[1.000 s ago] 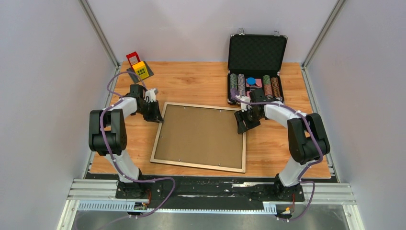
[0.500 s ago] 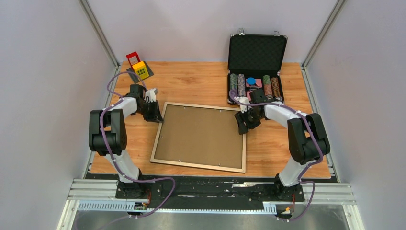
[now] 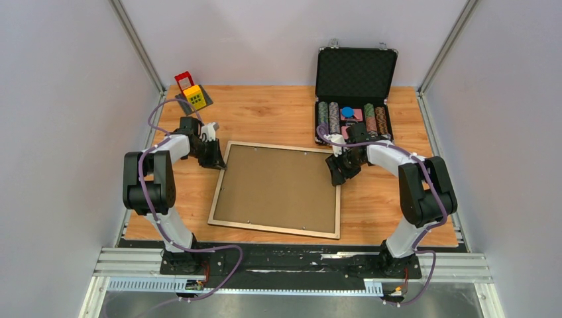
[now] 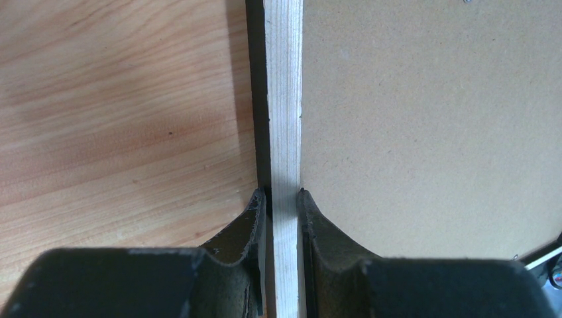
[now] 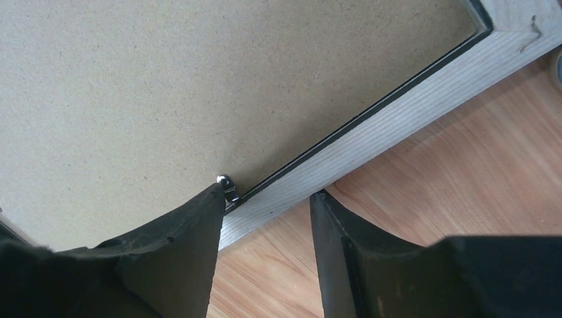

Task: Put the photo into the frame
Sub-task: Install the photo frame item at the center of the board.

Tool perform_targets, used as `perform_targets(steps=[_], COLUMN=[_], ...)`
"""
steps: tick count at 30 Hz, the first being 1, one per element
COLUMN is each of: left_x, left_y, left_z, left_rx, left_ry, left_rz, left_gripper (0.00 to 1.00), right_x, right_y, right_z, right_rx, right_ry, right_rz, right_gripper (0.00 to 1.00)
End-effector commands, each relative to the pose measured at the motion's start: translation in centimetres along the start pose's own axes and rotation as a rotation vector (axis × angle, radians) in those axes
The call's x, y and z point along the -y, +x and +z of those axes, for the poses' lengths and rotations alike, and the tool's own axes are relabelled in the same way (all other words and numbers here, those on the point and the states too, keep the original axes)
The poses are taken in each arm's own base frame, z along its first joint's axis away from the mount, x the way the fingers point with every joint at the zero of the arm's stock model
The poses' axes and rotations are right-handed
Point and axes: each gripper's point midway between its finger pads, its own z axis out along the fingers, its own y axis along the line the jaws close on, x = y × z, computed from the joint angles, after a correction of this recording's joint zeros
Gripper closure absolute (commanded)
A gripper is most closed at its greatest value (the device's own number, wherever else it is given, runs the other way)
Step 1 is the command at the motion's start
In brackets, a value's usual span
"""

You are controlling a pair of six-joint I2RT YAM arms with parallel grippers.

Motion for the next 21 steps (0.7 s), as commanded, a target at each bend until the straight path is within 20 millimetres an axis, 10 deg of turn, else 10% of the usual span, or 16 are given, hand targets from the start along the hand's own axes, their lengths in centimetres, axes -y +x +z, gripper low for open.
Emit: perform_targets(steps=[1, 21], left_x=[2.0, 2.0], left_y=[0.6, 0.7], left_z=[-0.3, -0.2], left_rx=[-0.025, -0.030], left_ry=[0.094, 0.098], left_rz=[-0.002, -0.007], left_gripper=[1.00, 1.00], right_x=[0.2, 1.4], right_y=[-0.1, -2.0], right_z=[-0.1, -0.7], right_rx=[0.012, 0.048], right_ry=[-0.014, -0.019], right_rz=[-0.034, -0.039], right_gripper=[0.50, 0.65])
